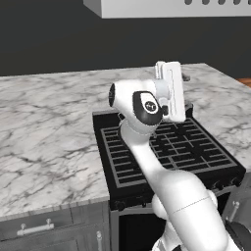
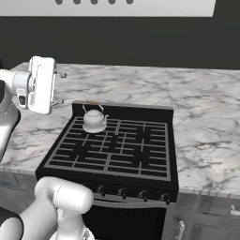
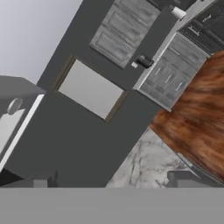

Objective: Pick the kettle from the cabinet and place it on a stove burner. Then pick the pot from the counter and place it on another stove burner. Finally, turn both burners on.

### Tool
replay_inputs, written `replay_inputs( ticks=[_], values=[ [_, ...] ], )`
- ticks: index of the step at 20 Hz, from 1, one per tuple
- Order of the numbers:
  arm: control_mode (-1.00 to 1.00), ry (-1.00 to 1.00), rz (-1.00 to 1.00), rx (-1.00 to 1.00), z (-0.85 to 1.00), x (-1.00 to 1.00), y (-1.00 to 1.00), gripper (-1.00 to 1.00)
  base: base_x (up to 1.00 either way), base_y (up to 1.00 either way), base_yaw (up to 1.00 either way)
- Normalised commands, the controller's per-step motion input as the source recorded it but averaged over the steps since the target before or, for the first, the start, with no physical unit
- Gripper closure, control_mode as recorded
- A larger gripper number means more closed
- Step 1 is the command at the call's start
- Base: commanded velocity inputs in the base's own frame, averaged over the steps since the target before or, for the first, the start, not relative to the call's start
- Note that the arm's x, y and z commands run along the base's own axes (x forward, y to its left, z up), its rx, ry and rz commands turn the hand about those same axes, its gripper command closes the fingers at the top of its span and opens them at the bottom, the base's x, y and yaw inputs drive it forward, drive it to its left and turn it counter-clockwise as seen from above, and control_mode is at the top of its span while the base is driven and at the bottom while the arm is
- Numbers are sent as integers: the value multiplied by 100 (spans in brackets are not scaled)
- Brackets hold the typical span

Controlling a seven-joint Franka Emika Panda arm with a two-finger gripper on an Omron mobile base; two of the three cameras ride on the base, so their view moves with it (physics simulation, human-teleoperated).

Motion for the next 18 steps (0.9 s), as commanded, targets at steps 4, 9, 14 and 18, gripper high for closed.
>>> replay_inputs(
  ticks=[4,9,14,18],
  values=[
    [-100,-13,0,16,0,-8,-64,-100,0,0,0],
    [-100,-15,0,14,0,-5,-54,-100,0,0,0],
    [-100,-16,1,13,0,-13,-44,-100,0,0,0],
    [-100,-13,1,10,0,-8,-31,-100,0,0,0]
  ],
)
